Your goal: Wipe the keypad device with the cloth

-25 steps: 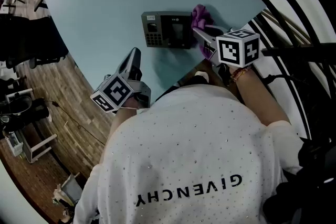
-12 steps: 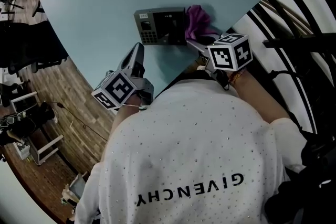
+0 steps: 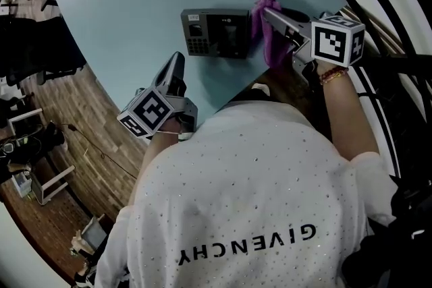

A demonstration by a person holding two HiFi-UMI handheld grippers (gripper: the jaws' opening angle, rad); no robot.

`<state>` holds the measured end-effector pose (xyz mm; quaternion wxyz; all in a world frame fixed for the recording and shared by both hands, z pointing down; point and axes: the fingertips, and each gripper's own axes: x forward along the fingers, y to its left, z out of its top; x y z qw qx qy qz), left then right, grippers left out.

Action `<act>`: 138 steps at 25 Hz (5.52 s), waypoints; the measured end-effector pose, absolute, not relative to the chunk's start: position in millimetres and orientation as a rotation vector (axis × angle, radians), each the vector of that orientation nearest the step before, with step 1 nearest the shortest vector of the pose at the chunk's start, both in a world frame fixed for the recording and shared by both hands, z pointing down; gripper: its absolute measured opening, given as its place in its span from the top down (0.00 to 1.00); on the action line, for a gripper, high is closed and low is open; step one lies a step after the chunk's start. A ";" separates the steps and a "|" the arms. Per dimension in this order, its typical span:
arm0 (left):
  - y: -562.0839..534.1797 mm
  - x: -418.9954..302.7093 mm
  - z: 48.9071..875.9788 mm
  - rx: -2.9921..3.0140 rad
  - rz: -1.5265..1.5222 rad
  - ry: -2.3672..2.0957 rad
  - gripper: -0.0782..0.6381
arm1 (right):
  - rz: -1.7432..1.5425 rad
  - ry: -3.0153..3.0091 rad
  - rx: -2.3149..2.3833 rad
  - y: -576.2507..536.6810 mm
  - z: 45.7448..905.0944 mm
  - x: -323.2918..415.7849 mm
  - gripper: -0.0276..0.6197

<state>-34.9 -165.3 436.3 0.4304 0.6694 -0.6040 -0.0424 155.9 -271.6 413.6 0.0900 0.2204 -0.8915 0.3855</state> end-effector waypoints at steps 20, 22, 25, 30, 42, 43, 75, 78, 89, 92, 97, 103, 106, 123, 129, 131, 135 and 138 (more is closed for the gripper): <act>-142.6 -82.0 455.3 1.579 -0.111 -1.548 0.89 | 0.495 -2.561 0.394 -301.4 397.7 28.1 0.91; -138.6 -87.4 459.0 1.577 -0.103 -1.546 0.89 | 0.480 -2.560 0.353 -299.6 401.3 7.3 0.91; -131.4 -99.6 460.6 1.561 -0.114 -1.555 0.89 | 0.455 -2.543 0.264 -288.6 407.1 -22.0 0.91; -120.8 -121.2 460.1 1.525 -0.145 -1.584 0.89 | 0.369 -2.448 0.212 -274.7 421.0 -37.0 0.91; -127.7 -124.3 461.2 1.531 -0.174 -1.567 0.89 | 0.372 -2.390 0.290 -275.5 426.4 13.5 0.91; -129.7 -122.1 460.9 1.532 -0.176 -1.559 0.89 | 0.361 -2.381 0.308 -276.1 426.0 20.3 0.91; -128.8 -124.5 450.3 1.822 -0.154 -1.373 0.89 | 0.046 -2.506 0.598 -279.2 350.8 -33.3 0.91; -110.3 -132.6 453.1 1.844 -0.134 -1.329 0.89 | -0.026 -2.418 0.546 -266.0 374.2 -63.2 0.91; -95.8 -169.3 476.1 1.760 -0.152 -1.344 0.89 | -0.250 -2.062 0.574 -254.3 444.8 -63.3 0.91; -95.0 -170.3 477.8 1.769 -0.165 -1.331 0.89 | -0.254 -2.022 0.528 -238.1 463.8 -66.6 0.91; -91.9 -168.2 479.0 1.793 -0.152 -1.305 0.89 | -0.269 -1.963 0.481 -210.5 487.7 -67.8 0.91; -79.4 -149.2 481.6 1.805 -0.128 -1.277 0.89 | 0.001 -2.050 0.492 -176.8 506.2 -55.1 0.91; -78.2 -146.8 480.0 1.810 -0.122 -1.284 0.89 | 0.245 -2.119 0.529 -161.1 511.1 -52.9 0.91; -114.3 -127.8 363.7 2.044 -0.301 -1.217 0.89 | 1.144 -2.885 0.407 -110.7 326.6 -48.9 0.92; -127.1 -94.2 262.2 2.284 -0.409 -1.141 0.89 | 0.480 -3.172 0.835 -137.7 192.8 36.6 0.91; -131.0 -87.4 228.2 2.365 -0.432 -1.155 0.89 | 0.282 -3.114 1.036 -147.8 162.2 69.8 0.91; -119.2 -63.4 193.4 2.473 -0.426 -1.270 0.89 | 0.183 -2.974 1.286 -139.7 144.4 131.5 0.91; -104.6 -38.8 184.3 2.499 -0.373 -1.361 0.89 | 0.176 -2.875 1.361 -120.0 146.4 168.7 0.92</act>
